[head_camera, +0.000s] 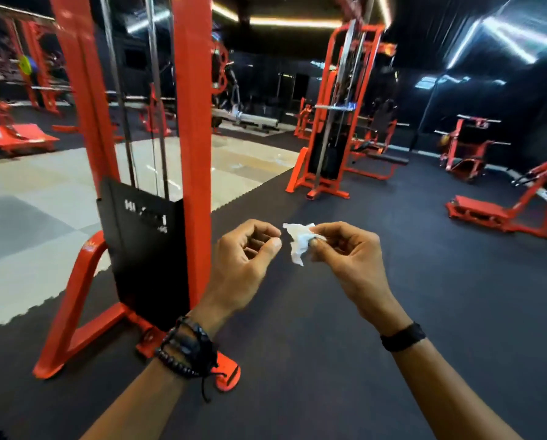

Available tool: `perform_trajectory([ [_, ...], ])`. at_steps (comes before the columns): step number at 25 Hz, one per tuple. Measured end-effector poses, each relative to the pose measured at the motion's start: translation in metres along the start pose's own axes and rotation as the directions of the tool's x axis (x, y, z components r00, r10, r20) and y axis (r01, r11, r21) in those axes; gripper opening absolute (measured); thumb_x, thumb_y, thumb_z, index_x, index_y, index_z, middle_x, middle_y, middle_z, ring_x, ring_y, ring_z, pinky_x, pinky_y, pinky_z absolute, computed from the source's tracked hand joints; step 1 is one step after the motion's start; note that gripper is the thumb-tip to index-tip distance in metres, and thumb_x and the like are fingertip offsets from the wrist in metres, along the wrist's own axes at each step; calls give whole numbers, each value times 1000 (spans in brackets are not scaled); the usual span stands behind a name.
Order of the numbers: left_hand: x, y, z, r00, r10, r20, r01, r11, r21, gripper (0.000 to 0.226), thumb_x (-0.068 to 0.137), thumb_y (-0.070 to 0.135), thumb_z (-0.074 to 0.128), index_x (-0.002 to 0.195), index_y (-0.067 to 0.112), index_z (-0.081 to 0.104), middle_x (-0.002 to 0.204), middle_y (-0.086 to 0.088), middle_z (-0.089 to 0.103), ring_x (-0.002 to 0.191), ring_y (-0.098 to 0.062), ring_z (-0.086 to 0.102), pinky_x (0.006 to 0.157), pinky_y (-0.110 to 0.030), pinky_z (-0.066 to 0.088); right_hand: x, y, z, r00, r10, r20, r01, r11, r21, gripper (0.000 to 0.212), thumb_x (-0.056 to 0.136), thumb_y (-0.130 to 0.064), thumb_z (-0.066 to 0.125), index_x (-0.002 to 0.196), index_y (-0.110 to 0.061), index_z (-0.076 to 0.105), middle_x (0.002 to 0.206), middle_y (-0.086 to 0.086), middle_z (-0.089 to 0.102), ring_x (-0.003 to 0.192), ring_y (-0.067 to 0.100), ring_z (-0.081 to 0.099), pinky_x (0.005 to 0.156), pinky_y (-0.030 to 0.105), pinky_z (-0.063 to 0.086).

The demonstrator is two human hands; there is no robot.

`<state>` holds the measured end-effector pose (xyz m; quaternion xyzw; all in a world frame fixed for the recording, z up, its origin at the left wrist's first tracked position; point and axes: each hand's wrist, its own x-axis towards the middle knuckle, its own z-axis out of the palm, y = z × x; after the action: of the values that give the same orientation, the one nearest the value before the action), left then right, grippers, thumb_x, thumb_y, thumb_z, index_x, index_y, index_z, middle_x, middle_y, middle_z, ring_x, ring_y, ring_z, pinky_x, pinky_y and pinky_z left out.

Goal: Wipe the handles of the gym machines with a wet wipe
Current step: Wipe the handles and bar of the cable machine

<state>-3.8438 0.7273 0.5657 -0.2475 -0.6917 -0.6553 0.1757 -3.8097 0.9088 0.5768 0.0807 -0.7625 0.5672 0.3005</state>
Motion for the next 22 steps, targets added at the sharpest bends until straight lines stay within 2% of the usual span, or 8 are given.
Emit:
perform_trajectory([
  [4, 77, -21, 53, 999, 21, -34, -22, 999, -28, 22, 78, 40, 63, 88, 21, 70, 83, -13, 69, 76, -39, 62, 70, -53, 53, 83, 31, -38, 996, -1, -91, 11, 994, 113, 12, 85, -3, 73, 95, -7, 67, 85, 11, 73, 71, 23, 70, 71, 42, 61],
  [7, 111, -51, 94, 1000, 14, -15, -14, 1000, 3, 16, 79, 38, 64, 87, 25, 70, 83, -8, 70, 76, -35, 64, 72, -50, 54, 130, 73, -56, 994, 7, -109, 12, 986, 167, 11, 85, -3, 74, 93, -3, 66, 86, 13, 73, 75, 23, 72, 70, 33, 60],
  [11, 167, -88, 144, 997, 19, -72, -15, 998, 59, 16, 79, 41, 64, 88, 28, 70, 84, -6, 71, 77, -31, 65, 73, -47, 56, 206, 132, -76, 999, -43, -31, 49, 974, 222, 8, 86, 1, 70, 92, -2, 66, 87, 12, 72, 70, 20, 70, 61, 31, 58],
  [14, 212, -105, 172, 984, 34, -177, -16, 995, 103, 13, 79, 38, 64, 86, 29, 70, 82, -6, 71, 75, -30, 66, 72, -44, 55, 266, 158, -88, 990, -110, 86, 87, 968, 237, 9, 86, 3, 69, 92, -4, 67, 80, 10, 70, 66, 13, 68, 56, 23, 54],
  [16, 248, -111, 189, 973, 67, -223, -33, 988, 153, 12, 80, 38, 63, 85, 29, 70, 81, -5, 70, 75, -26, 67, 70, -42, 56, 309, 175, -101, 977, -182, 110, 146, 950, 278, 13, 84, 7, 70, 89, -5, 69, 79, 9, 70, 69, 13, 68, 61, 24, 55],
  [19, 293, -135, 207, 948, 85, -307, -10, 971, 238, 18, 78, 45, 61, 85, 30, 69, 81, -5, 70, 75, -25, 67, 70, -43, 56, 370, 203, -112, 944, -277, 177, 226, 938, 264, 25, 82, 11, 69, 97, -9, 71, 98, 6, 70, 88, 17, 70, 78, 24, 56],
  [22, 324, -159, 211, 937, 77, -342, 40, 946, 323, 5, 87, 28, 68, 83, 31, 68, 79, 3, 71, 76, -19, 67, 67, -33, 55, 417, 232, -107, 930, -321, 178, 265, 923, 280, 42, 83, 13, 67, 111, -18, 70, 123, 2, 61, 107, 15, 66, 89, 23, 54],
])
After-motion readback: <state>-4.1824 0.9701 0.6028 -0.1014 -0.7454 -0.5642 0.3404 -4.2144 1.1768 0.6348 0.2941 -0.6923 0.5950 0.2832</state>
